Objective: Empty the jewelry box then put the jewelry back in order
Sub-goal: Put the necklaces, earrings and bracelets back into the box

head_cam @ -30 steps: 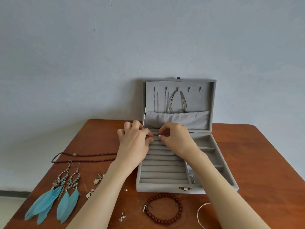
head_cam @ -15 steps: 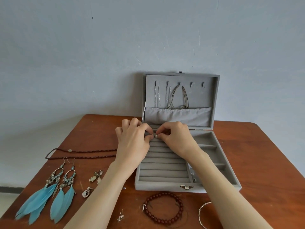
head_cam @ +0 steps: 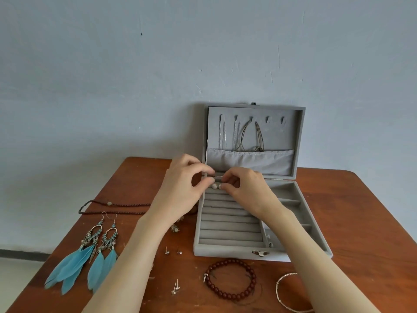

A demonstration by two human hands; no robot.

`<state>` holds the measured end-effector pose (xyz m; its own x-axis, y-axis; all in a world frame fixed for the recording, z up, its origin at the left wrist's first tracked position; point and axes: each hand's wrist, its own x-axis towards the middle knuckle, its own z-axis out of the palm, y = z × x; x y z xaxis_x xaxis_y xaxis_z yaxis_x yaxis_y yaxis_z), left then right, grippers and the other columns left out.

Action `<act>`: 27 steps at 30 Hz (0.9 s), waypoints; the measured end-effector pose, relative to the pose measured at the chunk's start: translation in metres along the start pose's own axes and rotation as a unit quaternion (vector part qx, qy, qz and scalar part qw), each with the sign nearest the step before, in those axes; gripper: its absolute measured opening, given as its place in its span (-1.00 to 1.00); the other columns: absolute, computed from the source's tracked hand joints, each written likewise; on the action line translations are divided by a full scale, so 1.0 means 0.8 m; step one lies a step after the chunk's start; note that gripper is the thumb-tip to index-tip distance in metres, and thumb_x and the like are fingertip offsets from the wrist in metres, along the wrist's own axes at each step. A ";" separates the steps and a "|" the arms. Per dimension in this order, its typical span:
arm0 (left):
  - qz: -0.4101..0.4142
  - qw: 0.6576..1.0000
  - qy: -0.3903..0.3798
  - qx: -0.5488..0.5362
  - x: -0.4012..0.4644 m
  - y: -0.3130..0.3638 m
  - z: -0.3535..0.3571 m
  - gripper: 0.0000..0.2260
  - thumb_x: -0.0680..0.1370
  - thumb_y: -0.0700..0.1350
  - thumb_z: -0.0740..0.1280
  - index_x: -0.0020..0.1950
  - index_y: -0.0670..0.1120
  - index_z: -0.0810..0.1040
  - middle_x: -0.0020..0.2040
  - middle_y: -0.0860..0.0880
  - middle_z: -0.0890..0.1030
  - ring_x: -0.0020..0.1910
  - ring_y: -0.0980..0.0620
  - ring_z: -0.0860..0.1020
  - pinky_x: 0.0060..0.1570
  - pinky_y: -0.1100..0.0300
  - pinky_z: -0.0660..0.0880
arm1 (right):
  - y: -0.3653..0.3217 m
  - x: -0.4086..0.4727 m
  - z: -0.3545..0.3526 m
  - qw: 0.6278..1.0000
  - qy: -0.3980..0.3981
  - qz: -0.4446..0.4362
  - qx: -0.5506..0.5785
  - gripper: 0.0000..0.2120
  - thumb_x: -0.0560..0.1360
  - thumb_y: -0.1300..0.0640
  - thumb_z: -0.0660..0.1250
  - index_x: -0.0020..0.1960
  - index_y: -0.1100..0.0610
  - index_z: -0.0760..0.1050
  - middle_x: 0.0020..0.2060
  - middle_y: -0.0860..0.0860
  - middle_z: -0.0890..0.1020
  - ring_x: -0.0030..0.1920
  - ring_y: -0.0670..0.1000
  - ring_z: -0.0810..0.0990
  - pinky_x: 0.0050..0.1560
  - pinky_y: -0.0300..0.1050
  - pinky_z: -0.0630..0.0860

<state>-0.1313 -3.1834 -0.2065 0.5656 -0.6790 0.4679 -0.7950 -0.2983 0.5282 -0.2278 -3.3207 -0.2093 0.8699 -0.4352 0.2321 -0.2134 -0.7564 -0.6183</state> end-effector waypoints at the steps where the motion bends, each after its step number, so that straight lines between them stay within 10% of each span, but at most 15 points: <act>1: 0.000 1.000 0.002 -0.019 -0.003 -0.001 -0.010 -0.87 0.49 -0.04 0.35 0.02 0.06 0.60 -0.01 0.12 0.44 0.07 0.19 0.37 0.05 0.44 0.25 | -0.004 -0.002 -0.003 1.000 0.001 -0.008 -0.004 -0.90 0.46 0.13 0.35 -0.03 0.11 0.56 -0.20 -0.04 0.59 -0.18 -0.09 0.51 -0.17 -0.32 0.39; 27: -0.088 0.981 -0.170 0.029 -0.062 -0.047 -0.056 -0.91 0.47 -0.05 0.39 -0.04 0.07 0.60 -0.17 0.20 0.46 -0.05 0.20 0.36 -0.14 0.35 0.26 | -0.078 -0.038 0.067 0.981 -0.045 -0.074 -0.171 -0.82 0.47 -0.03 0.33 0.05 -0.11 0.60 -0.01 -0.09 0.53 0.14 0.01 0.34 0.17 -0.06 0.16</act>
<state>-0.1196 -3.1084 -0.2175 0.5975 -0.7950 0.1042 -0.7080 -0.4621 0.5341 -0.2173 -3.2344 -0.2181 0.9354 -0.2739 0.2237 -0.2042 -0.9347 -0.2908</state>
